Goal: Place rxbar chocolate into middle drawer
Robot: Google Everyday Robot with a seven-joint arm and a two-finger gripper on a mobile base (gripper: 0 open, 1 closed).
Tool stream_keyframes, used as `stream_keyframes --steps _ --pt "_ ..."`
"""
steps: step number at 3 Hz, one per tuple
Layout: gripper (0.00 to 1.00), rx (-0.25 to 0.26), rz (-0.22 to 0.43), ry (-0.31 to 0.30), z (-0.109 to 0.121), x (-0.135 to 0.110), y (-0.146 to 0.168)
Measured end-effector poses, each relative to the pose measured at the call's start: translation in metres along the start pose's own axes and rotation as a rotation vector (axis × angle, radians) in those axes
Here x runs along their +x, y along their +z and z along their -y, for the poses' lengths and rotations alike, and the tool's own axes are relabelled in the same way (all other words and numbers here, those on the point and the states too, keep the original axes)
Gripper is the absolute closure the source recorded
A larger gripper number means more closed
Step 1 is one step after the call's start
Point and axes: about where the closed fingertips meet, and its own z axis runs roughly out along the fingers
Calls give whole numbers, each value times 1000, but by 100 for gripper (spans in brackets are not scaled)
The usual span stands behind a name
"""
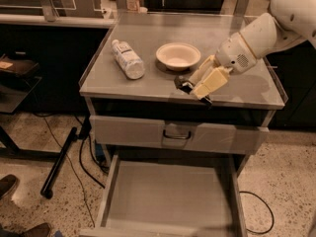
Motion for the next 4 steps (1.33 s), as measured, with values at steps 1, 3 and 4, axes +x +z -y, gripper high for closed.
stream_keyframes --steps 1,3,4 --pt "100 0 0 0 0 0 0" --pt "100 -105 134 71 -63 8 39" --pt "100 -147 172 90 -91 9 54"
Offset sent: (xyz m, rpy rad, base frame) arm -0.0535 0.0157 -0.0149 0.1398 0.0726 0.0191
